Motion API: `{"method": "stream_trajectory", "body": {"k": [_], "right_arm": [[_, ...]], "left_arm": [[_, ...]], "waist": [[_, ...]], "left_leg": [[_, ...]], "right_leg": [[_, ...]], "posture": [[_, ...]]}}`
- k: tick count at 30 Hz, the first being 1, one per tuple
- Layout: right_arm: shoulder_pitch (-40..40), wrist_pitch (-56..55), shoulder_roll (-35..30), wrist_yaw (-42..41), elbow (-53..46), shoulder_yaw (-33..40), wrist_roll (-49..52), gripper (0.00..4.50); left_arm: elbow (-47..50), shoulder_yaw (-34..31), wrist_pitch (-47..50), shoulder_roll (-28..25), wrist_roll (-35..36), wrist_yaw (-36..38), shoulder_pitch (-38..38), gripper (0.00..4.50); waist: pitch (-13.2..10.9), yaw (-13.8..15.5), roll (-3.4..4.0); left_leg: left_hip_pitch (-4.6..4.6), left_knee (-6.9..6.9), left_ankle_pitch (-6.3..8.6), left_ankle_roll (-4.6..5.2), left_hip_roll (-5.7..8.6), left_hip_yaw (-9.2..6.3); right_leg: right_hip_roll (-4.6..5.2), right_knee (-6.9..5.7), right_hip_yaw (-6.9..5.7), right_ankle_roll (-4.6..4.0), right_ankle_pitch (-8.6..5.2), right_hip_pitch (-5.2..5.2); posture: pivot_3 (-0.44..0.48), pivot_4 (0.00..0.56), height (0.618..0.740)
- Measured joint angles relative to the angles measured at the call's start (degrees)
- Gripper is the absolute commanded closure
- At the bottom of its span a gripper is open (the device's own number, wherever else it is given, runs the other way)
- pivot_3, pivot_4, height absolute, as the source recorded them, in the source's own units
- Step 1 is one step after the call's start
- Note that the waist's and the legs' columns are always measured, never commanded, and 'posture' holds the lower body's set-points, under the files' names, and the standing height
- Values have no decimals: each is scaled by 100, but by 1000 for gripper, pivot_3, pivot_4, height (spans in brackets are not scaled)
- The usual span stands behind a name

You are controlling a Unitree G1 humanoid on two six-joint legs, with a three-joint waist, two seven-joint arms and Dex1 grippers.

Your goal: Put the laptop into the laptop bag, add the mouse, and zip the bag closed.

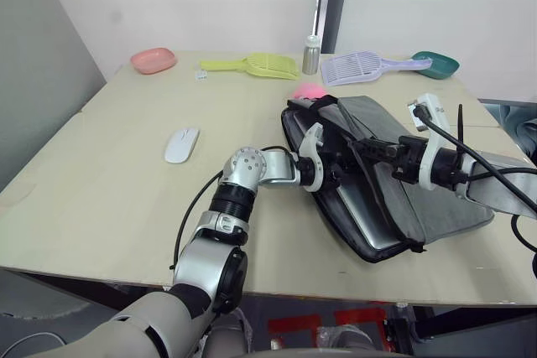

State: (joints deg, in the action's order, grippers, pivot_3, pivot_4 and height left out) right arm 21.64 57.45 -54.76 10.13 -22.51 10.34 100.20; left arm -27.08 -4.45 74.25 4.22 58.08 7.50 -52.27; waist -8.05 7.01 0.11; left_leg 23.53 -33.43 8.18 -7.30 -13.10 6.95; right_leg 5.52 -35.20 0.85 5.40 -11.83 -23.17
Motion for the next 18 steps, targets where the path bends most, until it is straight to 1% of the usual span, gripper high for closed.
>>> {"method": "stream_trajectory", "body": {"k": [4,9,12,14,15,16,17,18], "right_arm": [[-82,0,-3,-91,36,0,-69,4500],[-120,16,-56,-214,178,17,-179,4500],[-160,29,-74,-237,189,39,-234,4500],[-163,34,-74,-307,193,43,-296,4500],[-165,39,-77,-351,202,51,-329,4500],[-168,54,-86,-370,217,55,-355,4500],[-164,69,-87,-405,218,53,-390,4500],[-163,76,-91,-450,230,54,-421,4500]], "left_arm": [[126,-199,336,-291,-1,102,-106,385],[455,-486,915,-849,26,273,-146,385],[657,-641,1168,-1040,73,397,-145,385],[842,-649,1558,-1468,224,657,-119,385],[960,-602,1707,-1895,421,884,-76,385],[1072,-575,1752,-2213,525,1047,-28,385],[1266,-467,1752,-2523,555,1298,54,385],[1540,-325,1723,-2954,569,1642,187,385]], "waist": [[0,2,0],[0,6,1],[0,14,1],[0,0,1],[1,-31,1],[1,-42,3],[1,-48,3],[1,-60,4]], "left_leg": [[0,-5,0,2,0,-1],[2,-7,0,2,0,-3],[4,-7,0,2,0,-4],[1,-4,1,2,-1,-5],[-1,-1,1,0,-2,-4],[-2,1,2,-1,-2,-4],[0,2,2,-1,-2,-5],[1,4,2,-2,-2,-4]], "right_leg": [[0,-1,0,-2,1,0],[1,0,-3,-6,-1,0],[1,1,-4,-7,-1,0],[0,-1,-7,-15,-6,-1],[-1,-1,-7,-22,-10,-3],[-1,-1,-6,-36,-18,-3],[-1,1,-7,-45,-23,-3],[0,3,-8,-50,-26,-3]], "posture": [[0,150,740],[0,150,740],[0,150,740],[0,150,740],[0,150,740],[0,150,740],[0,150,740],[0,150,740]]}}
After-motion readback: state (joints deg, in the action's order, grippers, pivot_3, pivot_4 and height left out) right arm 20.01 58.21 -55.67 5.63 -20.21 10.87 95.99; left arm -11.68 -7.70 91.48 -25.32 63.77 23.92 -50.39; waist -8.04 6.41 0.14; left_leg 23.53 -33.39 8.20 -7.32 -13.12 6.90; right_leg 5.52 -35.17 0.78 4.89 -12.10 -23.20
